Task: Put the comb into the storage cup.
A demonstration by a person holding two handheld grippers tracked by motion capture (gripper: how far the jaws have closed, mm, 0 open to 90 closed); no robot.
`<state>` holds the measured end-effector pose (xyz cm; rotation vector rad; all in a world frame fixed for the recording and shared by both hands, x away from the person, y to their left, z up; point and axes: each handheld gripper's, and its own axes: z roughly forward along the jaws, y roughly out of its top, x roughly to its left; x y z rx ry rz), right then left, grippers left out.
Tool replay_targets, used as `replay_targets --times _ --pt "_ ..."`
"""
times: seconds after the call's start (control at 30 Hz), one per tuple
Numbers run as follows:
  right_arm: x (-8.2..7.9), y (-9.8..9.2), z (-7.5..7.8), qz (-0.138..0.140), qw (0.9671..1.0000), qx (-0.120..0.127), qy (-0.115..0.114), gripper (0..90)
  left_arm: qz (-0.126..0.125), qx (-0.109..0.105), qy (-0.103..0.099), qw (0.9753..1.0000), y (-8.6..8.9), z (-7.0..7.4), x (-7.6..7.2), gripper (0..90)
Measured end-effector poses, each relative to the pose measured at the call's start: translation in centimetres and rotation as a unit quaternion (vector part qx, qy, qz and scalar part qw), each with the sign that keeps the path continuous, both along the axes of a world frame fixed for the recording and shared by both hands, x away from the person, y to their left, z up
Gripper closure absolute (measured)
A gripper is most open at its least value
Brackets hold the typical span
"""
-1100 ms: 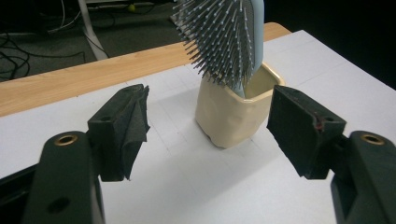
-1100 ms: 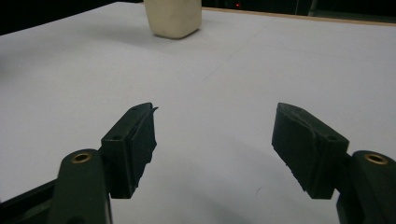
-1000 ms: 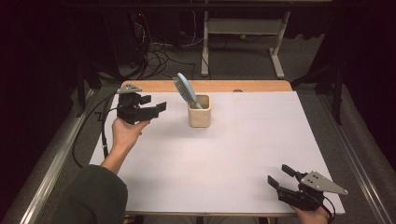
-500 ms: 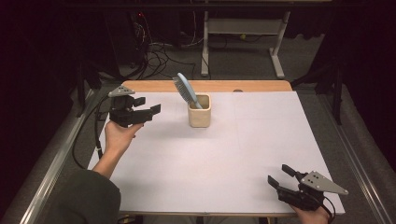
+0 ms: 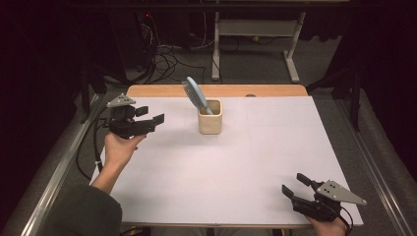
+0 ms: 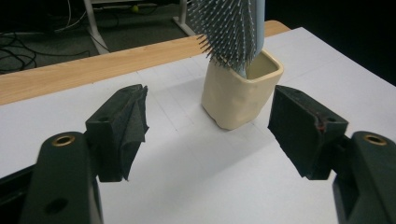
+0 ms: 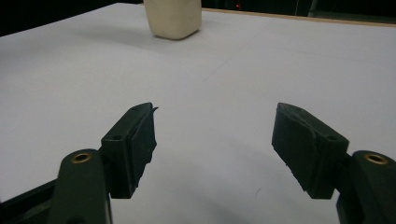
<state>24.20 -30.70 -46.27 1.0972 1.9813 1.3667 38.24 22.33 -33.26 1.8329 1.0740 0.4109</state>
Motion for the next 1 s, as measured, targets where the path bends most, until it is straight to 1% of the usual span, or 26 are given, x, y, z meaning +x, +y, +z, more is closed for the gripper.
replay_targets --times 0.17,0.47,0.6,0.7,1.0 --pt "0.0 0.0 0.0 -0.001 1.0 0.0 0.001 30.8 0.001 -0.007 0.0 1.0 0.6 0.0 -0.5 28.2" --pt "0.0 0.0 0.0 -0.001 1.0 0.0 0.004 30.5 0.0 -0.006 -0.003 1.0 1.2 -0.1 -1.2 28.1" --pt "0.0 0.0 0.0 -0.002 1.0 0.001 0.004 30.5 -0.003 -0.011 -0.006 0.9999 1.4 -0.1 -1.6 28.1" --pt "0.0 -0.1 0.0 -0.002 1.0 0.003 0.003 30.5 -0.003 -0.008 -0.008 0.9999 1.4 0.0 -1.8 28.1" --pt "0.0 -0.2 0.0 -0.003 1.0 0.005 0.004 30.3 -0.005 -0.01 -0.009 0.9999 1.8 -0.3 -2.7 28.0"
